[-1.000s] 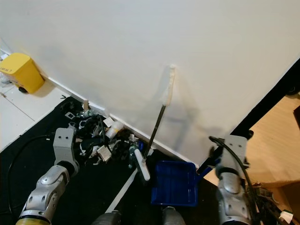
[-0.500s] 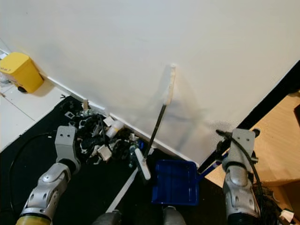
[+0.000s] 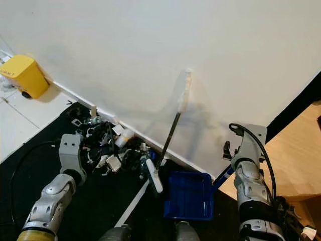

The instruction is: Sweep floor

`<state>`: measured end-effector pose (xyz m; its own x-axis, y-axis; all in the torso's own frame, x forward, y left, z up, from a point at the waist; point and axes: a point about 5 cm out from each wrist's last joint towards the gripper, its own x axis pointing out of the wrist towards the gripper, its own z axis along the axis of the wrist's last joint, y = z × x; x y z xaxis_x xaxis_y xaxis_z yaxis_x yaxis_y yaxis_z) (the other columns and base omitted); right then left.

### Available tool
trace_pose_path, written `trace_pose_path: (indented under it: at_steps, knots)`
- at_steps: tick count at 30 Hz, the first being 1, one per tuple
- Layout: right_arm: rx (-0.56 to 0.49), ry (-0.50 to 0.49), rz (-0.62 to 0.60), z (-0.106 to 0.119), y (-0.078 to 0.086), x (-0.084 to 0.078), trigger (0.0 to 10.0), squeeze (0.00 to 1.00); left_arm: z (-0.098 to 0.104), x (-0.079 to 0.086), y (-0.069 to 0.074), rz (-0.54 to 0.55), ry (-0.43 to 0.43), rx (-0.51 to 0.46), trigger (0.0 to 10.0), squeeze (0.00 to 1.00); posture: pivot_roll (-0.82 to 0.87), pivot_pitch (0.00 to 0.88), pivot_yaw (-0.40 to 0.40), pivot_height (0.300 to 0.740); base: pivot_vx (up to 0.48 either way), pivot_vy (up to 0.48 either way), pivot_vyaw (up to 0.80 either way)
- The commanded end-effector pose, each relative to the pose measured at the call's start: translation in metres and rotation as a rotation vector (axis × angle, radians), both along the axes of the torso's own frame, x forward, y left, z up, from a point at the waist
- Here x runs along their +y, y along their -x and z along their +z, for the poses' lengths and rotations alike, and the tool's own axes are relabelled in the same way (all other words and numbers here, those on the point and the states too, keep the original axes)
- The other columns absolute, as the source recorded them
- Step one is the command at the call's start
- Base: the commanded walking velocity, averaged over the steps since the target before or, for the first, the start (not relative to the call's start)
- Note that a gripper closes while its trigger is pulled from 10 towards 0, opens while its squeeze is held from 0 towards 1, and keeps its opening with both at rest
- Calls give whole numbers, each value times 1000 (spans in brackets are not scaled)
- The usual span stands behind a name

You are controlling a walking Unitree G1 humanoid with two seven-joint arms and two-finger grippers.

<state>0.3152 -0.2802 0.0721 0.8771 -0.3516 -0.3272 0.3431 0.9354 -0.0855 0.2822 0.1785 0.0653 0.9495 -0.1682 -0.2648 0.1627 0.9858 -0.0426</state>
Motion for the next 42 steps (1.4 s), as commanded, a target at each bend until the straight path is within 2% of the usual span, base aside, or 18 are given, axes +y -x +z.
trace_pose_path:
  at_steps: [1, 2, 4, 5, 6, 7, 8, 9, 19, 21, 27, 32, 33, 36, 37, 39, 42]
  knots:
    - [27, 32, 33, 0, -4, -4, 10000, 0, -3, 6, 3, 8, -25, 24, 10000, 0, 166, 153, 78, 740, 0, 0, 0]
    - [31, 42, 48, 4, -8, -5, 8471, 0, -3, 6, 3, 8, -26, 23, 10000, 0, 167, 152, 78, 740, 0, 0, 0]
    - [34, 50, 60, 6, -10, -7, 8157, 0, -3, 6, 3, 8, -27, 23, 10000, 0, 170, 150, 77, 740, 0, 0, 0]
    - [35, 57, 68, 9, -12, -8, 6667, 0, -3, 7, 3, 8, -28, 22, 10000, 0, 171, 149, 76, 740, 0, 0, 0]
    - [36, 63, 71, 11, -13, -10, 4392, 0, -3, 7, 3, 9, -29, 21, 10000, 0, 173, 146, 74, 740, 0, 0, 0]
    - [34, 69, 72, 13, -14, -11, 1176, 0, -3, 7, 3, 12, -29, 20, 10000, 0, 173, 143, 72, 740, 0, 0, 0]
    - [33, 71, 74, 14, -15, -13, 1176, 0, -2, 8, 3, 13, -28, 19, 10000, 0, 174, 142, 72, 740, 0, 0, 0]
    - [28, 71, 77, 16, -16, -14, 0, 0, -3, 8, 3, 15, -29, 19, 10000, 0, 174, 139, 71, 740, 0, 0, 0]
    - [10, 22, 95, 18, -17, -18, 0, 0, -5, 5, 3, 9, -24, 22, 10000, 0, 161, 127, 70, 740, 0, 0, 0]
    - [-8, -11, 74, 16, -15, -19, 0, 0, -5, 2, 1, 1, -22, 22, 10000, 0, 152, 124, 73, 740, 0, 0, 0]
    - [-61, -32, 8, 18, -12, -23, 0, 0, -4, 1, -3, -11, -29, 18, 10000, 0, 139, 125, 75, 740, 0, 0, 0]
    - [-144, 33, -65, 33, -7, -35, 0, 0, 1, -1, -8, -87, -11, 57, 10000, 0, 117, 131, 75, 740, 0, 0, 0]
    - [-168, 55, -83, 41, -4, -42, 4000, 0, 7, -2, -11, -147, -14, 46, 10000, 0, 103, 133, 76, 740, 0, 0, 0]
    - [-175, 61, -89, 43, -3, -43, 4000, 0, 9, -2, -11, -165, -17, 42, 10000, 0, 103, 133, 76, 740, 0, 0, 0]
    - [-196, 93, -88, 52, 1, -50, 10000, 0, 17, 0, -16, -188, -28, 19, 10000, 0, 84, 135, 78, 740, 0, 0, 0]
    - [-217, 131, -91, 63, 5, -58, 10000, 0, 25, 4, -21, -237, -70, -21, 10000, 0, 76, 136, 78, 740, 0, 0, 0]
    - [-241, 149, -103, 74, 8, -66, 10000, 0, 28, 5, -25, -304, -80, -13, 10000, 0, 70, 135, 78, 740, 0, 0, 0]
